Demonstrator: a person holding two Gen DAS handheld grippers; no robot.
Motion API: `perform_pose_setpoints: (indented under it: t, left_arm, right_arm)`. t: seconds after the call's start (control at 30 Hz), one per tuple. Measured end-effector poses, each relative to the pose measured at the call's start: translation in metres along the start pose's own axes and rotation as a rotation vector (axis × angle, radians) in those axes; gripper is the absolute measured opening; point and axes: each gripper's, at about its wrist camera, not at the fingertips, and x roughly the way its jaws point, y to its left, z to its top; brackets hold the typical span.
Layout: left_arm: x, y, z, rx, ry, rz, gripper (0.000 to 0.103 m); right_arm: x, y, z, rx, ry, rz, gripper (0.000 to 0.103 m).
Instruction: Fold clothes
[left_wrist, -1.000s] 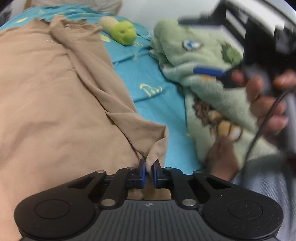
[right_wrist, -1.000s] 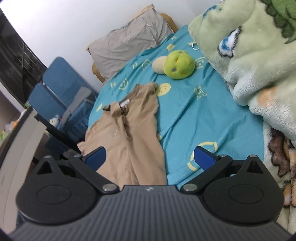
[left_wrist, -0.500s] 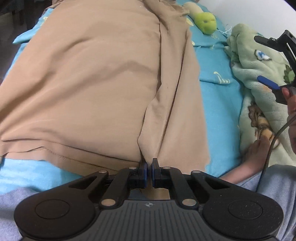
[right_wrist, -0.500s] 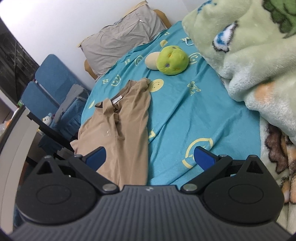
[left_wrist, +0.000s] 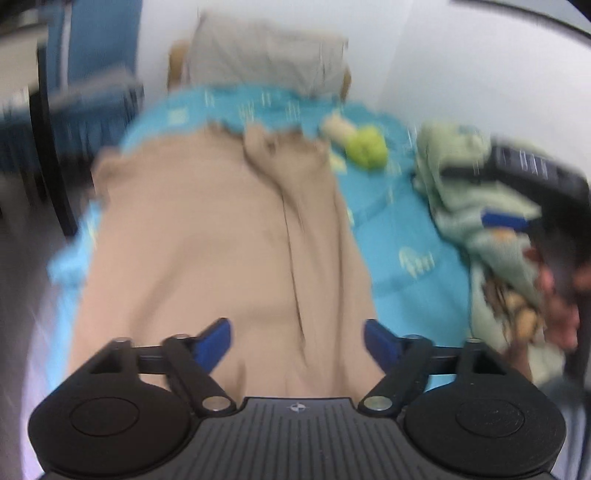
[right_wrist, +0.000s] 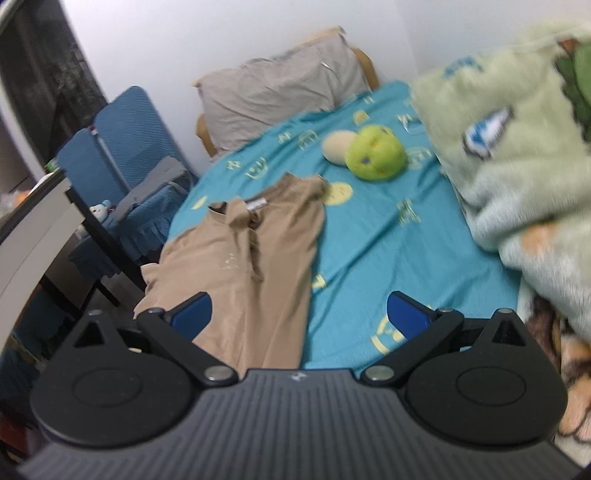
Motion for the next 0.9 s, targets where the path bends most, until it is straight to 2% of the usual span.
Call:
perform_pose_setpoints:
  t: [0.07,0.23,0.33,0.4,0.57,0.9]
  left_arm:
    - [-0.004,-0.004,0.022,0.033,-0.06,0.031,0.09]
    - [-0.001,-0.006,0.059,0.063,-0.192,0.029,0.099]
    - [0.003,0.005,0.058,0.065,-0.258,0.04,0.103]
    - [0.011,0.013,0.05,0.065,-0.281,0.078,0.103]
    - [0.024,0.031,0.033,0.049,-0.221,0.102,0.103]
    - [0.015,0.049,0.026,0.022,-0.242,0.102,0.103]
  right_arm:
    - [-0.006,0.006,-0.001,-0.02,-0.037,0.015,0.103]
    - [-0.017,0.017,-0.002,-0.041,-0.118,0.042,0.103]
    - [-0.019,0.022,-0.003,-0.06,-0.14,0.046,0.103]
    - [-0.018,0.027,-0.003,-0.087,-0.146,0.043,0.103]
    - [-0.007,0.04,-0.005,-0.109,-0.129,0.056,0.103]
    - [0.002,0.056,-0.015,-0.164,-0.124,0.054,0.103]
